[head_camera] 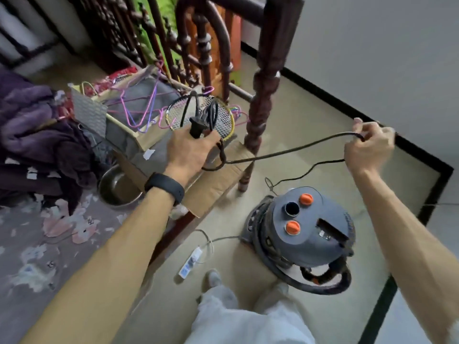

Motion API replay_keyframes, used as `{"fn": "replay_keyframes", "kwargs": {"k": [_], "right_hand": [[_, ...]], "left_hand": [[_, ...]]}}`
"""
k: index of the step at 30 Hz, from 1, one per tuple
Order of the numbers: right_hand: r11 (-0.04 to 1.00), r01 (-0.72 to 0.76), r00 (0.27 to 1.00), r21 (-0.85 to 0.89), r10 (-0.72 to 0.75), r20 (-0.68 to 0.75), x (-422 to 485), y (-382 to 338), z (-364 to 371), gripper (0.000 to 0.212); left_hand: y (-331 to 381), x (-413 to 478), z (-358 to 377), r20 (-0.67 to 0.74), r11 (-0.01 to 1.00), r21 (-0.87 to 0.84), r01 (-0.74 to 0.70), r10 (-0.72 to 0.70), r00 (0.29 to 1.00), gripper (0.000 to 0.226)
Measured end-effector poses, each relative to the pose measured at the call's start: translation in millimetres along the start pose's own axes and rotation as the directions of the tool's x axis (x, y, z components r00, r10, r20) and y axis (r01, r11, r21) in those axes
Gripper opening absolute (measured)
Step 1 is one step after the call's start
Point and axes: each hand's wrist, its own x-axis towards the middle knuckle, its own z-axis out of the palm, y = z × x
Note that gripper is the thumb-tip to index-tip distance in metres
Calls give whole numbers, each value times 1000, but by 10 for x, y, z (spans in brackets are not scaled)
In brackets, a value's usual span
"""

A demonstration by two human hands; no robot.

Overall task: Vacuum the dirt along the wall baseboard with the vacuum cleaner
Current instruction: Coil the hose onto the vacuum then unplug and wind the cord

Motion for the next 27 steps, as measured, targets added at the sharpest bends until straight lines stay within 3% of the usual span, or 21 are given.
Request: {"fn": "replay_keyframes", "kwargs": {"k": [3, 5, 8, 10, 12, 14, 16, 19, 23, 27], "right_hand": [[997, -38, 999, 74, 40, -29, 176, 74, -473, 68], [965, -228, 965, 126, 207, 160, 170, 112, -657, 64], [829, -528, 750, 183, 354, 559, -52, 322, -776, 20], [662, -669, 671, 338, 341, 659, -301, 430, -855, 17], [524, -696, 685, 491, 280, 672, -502, 487, -952, 20], [417, -712, 682, 564, 221, 698, -601, 479, -1052, 21], [249, -786, 615, 566, 222, 756, -590, 458, -1130, 20], [25, -841, 528, 540, 249, 812, -422, 509, -1291, 19], [-44, -881, 451, 471, 226, 864, -245, 777, -1477, 14], [-39, -874, 456, 484, 279, 845, -300, 1076, -1402, 16]], "left_hand": [[148, -13, 173, 17, 987, 152, -45, 43, 999, 32], [240, -99, 454, 96, 964, 261, -54, 29, 995, 32], [321, -372, 1027, 201, 956, 268, -116, 62, 978, 24], [319, -597, 1426, 300, 949, 276, -154, 67, 952, 13], [307, -843, 1783, 450, 967, 223, -123, 10, 893, 7], [327, -1100, 2106, 622, 994, 65, 84, -106, 776, 17], [375, -1336, 2396, 723, 960, -33, 277, -168, 670, 16], [433, -1564, 2674, 771, 945, -46, 325, -173, 613, 16], [476, -1587, 2845, 766, 948, -53, 313, -162, 622, 41], [520, -1617, 2959, 886, 978, -66, 200, -35, 462, 42]]}}
